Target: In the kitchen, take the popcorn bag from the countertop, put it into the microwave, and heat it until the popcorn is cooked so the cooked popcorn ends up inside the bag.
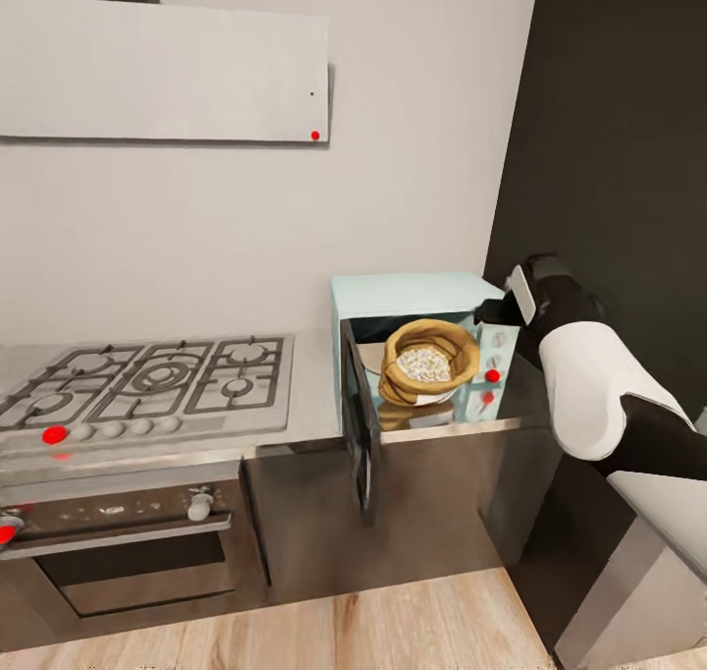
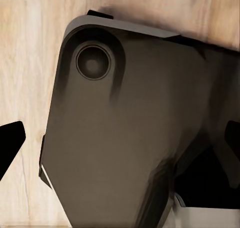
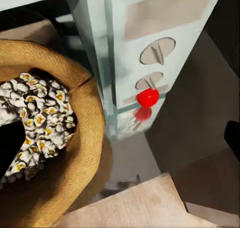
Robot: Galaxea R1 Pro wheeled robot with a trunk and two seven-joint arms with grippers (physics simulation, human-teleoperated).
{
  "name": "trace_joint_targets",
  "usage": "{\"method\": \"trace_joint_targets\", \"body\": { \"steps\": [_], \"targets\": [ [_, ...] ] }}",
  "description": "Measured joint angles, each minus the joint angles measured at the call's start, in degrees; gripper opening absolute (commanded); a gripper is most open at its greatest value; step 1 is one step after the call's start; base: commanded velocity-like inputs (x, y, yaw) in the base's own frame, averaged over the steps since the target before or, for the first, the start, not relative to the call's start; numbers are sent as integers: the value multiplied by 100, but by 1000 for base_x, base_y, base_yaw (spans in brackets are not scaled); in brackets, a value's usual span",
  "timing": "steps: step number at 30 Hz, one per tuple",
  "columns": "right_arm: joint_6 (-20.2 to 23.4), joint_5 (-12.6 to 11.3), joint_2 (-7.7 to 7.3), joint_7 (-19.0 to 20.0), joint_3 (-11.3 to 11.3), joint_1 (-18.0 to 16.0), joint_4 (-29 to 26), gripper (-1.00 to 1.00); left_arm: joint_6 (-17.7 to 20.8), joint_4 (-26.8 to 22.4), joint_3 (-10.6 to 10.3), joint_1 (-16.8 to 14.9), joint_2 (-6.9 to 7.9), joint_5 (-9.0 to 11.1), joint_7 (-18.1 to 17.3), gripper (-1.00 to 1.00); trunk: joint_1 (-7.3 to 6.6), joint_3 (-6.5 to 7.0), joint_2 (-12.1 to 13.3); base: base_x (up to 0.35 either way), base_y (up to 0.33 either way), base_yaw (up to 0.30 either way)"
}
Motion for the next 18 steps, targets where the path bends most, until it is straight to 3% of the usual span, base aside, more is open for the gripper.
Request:
{"method": "trace_joint_targets", "body": {
  "steps": [3, 7, 10, 12, 14, 15, 18],
  "targets": [
    [0, 5, -15, -11, 5, 103, 74, 100, 0, 0, 1, -1, -1, 2, 0, 100, 0, -1, 1, -247, 0, 0],
    [0, 31, -184, -15, 29, 789, 81, 100, 0, -1, -2, 1, 0, -20, 0, 100, -2, -1, 0, -78, 0, 0],
    [0, 81, -219, -14, 63, 1206, 92, 100, 0, -1, -5, 1, 0, -20, 0, 100, -2, -1, 0, -7, 0, 0],
    [-1, 98, -217, 5, 307, 1644, 100, 100, 0, -1, -1, 1, 0, -13, 0, 100, -3, -2, 0, -1, 0, 0],
    [-1, 86, -194, 72, 501, 1877, 104, 100, 0, 0, 0, 1, 0, -3, 0, 100, -3, -1, 0, 0, 0, 0],
    [-2, 78, -194, 156, 532, 1928, 104, 100, 0, 0, 0, 1, 0, -2, 0, 100, -3, 0, 0, 0, 0, 0],
    [-108, 64, -219, 1209, 627, 2141, 96, 100, 0, 0, -1, 0, 0, 0, 0, 100, -3, 0, 0, 0, 0, 0]
  ]
}}
